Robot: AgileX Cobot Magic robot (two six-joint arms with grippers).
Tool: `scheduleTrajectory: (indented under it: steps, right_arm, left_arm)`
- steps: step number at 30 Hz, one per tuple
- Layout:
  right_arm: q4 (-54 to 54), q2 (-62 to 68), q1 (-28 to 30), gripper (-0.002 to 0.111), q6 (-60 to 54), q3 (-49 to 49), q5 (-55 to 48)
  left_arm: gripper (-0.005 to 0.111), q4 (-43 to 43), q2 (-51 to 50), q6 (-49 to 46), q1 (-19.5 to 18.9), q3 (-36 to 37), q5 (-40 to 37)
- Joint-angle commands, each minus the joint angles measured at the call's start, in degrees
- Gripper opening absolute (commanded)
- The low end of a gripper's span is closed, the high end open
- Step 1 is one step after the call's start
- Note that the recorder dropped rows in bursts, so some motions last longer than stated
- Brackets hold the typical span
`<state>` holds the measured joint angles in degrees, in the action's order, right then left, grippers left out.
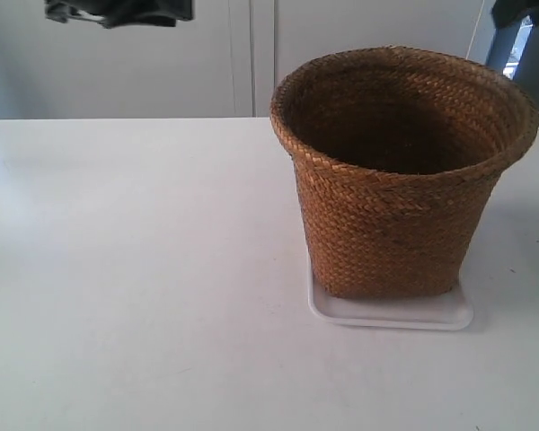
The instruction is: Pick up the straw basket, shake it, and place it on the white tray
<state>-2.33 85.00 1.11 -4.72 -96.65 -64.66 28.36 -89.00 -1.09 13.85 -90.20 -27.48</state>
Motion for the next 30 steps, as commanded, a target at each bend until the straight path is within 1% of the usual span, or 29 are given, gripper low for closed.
scheduleTrajectory:
  steps: [1,2,4,6,9,13,15,18,22,24,26,28,30]
  right_arm:
    - [0.5,-7.1,0.1,0.003,0.4,0.1,2.7]
    - [0.2,-8.5,0.1,0.000,0.4,0.1,3.1]
    - [-1.7,-12.4,0.1,0.000,0.4,0.7,4.0]
    - [-3.6,-16.7,0.1,0.000,0.0,2.3,4.1]
    - [-5.8,-23.2,0.1,0.000,-0.7,6.3,4.1]
    - [-6.2,-32.8,0.1,0.000,-3.0,13.8,5.5]
    - [-5.2,-38.0,0.1,0.000,-3.0,18.2,6.9]
    - [-5.1,-44.8,0.1,0.000,-3.0,24.3,9.2]
    - [-5.7,-52.9,0.1,0.000,-3.0,32.3,12.1]
    - [-6.3,-56.3,0.1,0.000,-3.0,36.1,13.0]
    - [-7.0,-60.0,-0.1,0.000,-3.0,40.6,14.1]
    - [-7.4,-63.8,-0.1,0.000,-2.9,44.9,15.6]
    - [-7.3,-67.2,-0.1,0.000,-2.9,48.0,16.5]
  left_arm:
    - [0.000,-5.7,6.4,-0.5,-5.8,-0.5,-11.5]
    - [0.000,-7.0,7.8,-0.5,-6.8,-0.3,-13.1]
    - [0.000,-7.4,11.5,-2.2,-8.1,1.3,-14.1]
    - [0.000,-7.4,16.0,-3.0,-8.5,4.0,-13.6]
    - [0.000,-6.9,22.9,-3.8,-8.5,8.9,-10.8]
    - [0.000,-6.8,33.1,-5.1,-8.5,16.2,-5.8]
    - [0.000,-8.3,38.6,-5.3,-8.5,19.7,-2.9]
    - [0.000,-9.8,45.6,-5.3,-8.5,23.6,-1.4]
    - [0.000,-9.7,52.7,-5.2,-8.5,28.0,-3.0]
    - [0.000,-9.7,56.0,-5.2,-8.5,31.5,-1.0]
    - [0.000,-9.7,59.0,-5.2,-8.5,35.2,3.3]
    - [0.000,-9.7,61.0,-5.2,-8.5,37.8,5.7]
    - [0.000,-9.7,63.1,-5.2,-8.5,39.7,4.8]
